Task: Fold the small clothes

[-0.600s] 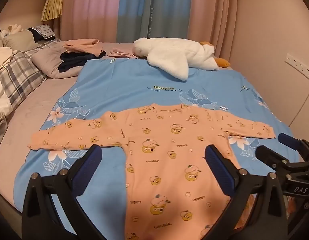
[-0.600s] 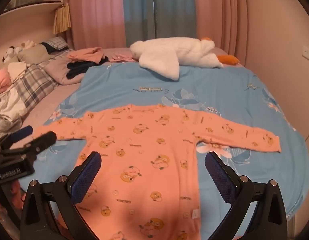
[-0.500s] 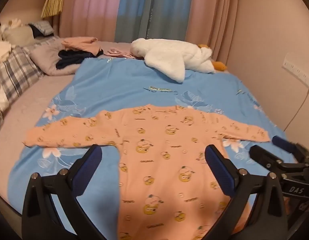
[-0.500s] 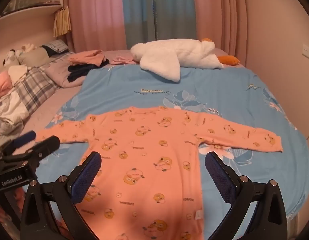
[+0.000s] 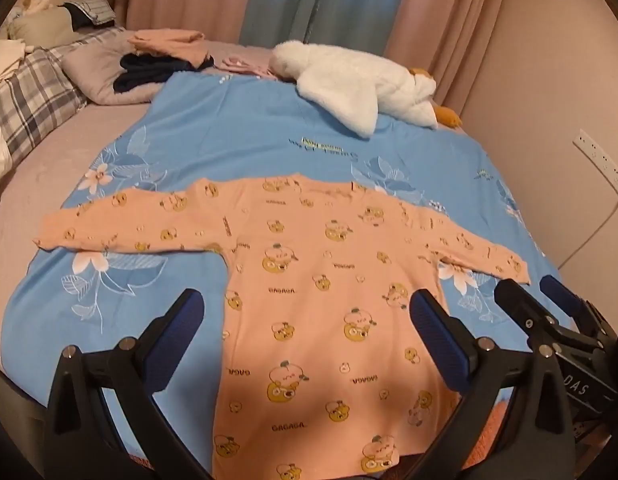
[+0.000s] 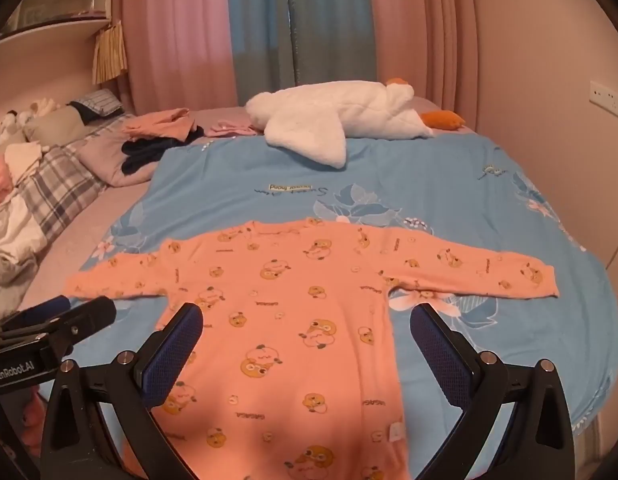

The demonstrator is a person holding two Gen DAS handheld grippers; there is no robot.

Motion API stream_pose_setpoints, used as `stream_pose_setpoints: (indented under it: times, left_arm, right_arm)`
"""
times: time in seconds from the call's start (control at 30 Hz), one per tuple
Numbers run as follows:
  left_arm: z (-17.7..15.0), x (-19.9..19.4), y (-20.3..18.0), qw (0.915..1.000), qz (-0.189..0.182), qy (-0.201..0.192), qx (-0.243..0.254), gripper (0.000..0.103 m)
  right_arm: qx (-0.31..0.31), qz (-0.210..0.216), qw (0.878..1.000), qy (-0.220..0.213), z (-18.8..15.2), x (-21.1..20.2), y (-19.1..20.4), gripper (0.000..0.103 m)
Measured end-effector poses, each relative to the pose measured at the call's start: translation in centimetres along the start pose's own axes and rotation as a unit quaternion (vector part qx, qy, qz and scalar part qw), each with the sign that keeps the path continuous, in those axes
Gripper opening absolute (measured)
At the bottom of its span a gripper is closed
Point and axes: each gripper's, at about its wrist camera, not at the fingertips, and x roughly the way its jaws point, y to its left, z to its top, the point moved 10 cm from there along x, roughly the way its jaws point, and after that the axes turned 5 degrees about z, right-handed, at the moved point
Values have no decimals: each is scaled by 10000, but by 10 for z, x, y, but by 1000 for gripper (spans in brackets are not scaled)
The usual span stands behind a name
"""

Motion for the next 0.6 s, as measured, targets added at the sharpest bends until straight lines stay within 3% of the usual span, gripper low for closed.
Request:
stream_pose_setpoints:
  times: [0.6]
  left_arm:
    - [-16, 5, 13, 9980, 537, 141, 304, 102]
  right_arm:
    - [155, 180, 9995, 202, -18, 8, 2, 103]
